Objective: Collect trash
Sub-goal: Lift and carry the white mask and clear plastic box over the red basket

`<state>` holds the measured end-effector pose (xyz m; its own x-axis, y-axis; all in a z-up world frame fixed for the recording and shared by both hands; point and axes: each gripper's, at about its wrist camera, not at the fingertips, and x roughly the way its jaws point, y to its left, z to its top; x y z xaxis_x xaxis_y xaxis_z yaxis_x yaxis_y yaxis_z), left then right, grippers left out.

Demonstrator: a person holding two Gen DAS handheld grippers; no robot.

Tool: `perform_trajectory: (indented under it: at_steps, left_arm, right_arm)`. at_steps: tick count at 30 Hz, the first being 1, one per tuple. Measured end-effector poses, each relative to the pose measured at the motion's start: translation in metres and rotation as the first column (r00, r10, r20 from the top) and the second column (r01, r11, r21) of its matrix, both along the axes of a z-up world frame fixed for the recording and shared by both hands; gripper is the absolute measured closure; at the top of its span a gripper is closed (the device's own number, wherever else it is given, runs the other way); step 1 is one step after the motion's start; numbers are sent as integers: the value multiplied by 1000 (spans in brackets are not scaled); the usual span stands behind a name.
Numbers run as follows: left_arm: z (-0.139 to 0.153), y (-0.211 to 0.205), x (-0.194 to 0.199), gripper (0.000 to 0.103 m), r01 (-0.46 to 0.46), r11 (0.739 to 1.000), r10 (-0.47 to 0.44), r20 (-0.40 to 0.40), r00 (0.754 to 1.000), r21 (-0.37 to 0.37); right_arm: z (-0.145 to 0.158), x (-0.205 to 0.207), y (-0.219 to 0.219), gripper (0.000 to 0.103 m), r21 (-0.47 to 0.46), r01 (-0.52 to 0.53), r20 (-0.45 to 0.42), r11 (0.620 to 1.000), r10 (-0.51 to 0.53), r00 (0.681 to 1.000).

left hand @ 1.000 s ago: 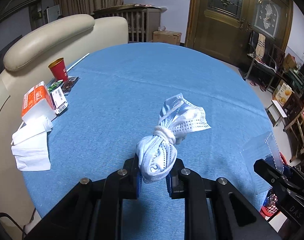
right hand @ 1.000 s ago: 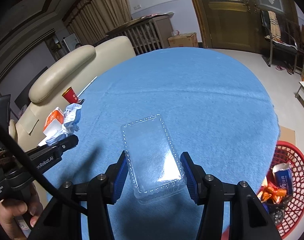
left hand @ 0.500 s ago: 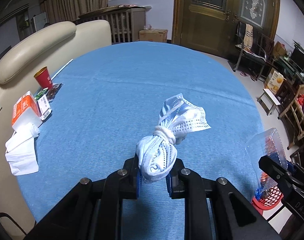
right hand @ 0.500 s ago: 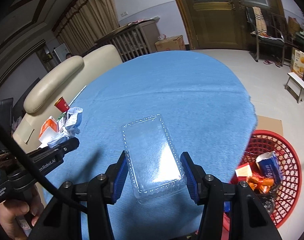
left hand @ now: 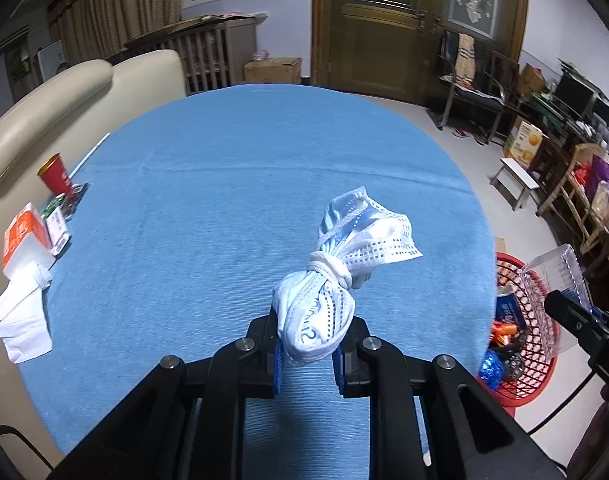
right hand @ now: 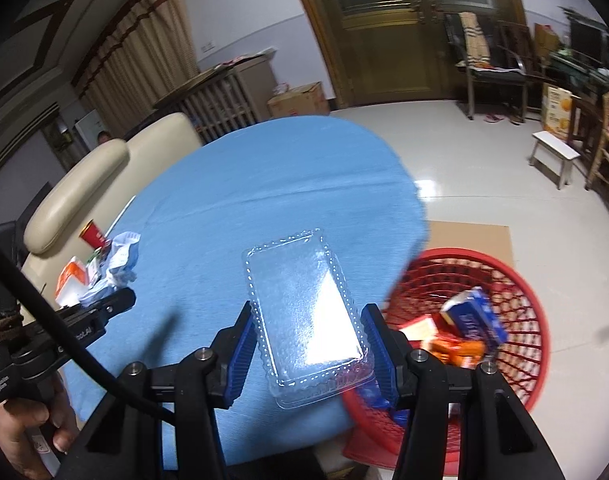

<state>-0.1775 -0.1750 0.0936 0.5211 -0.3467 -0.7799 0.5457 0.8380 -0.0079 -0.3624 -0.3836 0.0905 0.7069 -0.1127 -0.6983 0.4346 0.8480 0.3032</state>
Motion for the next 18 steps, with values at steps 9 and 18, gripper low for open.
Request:
perform_trajectory:
  at_steps: [9,18]
  left_arm:
    - [3,-28,-20,83,74,997,-74,7,997,2]
    - [3,-50,-36,83,147,989,-147,11,989,17]
  right_arm:
    - [-6,-42,-43,48,-7,121,-27,993,-121,992]
    - [-16,-76,-73,48,2,207,-49,978,-207,977]
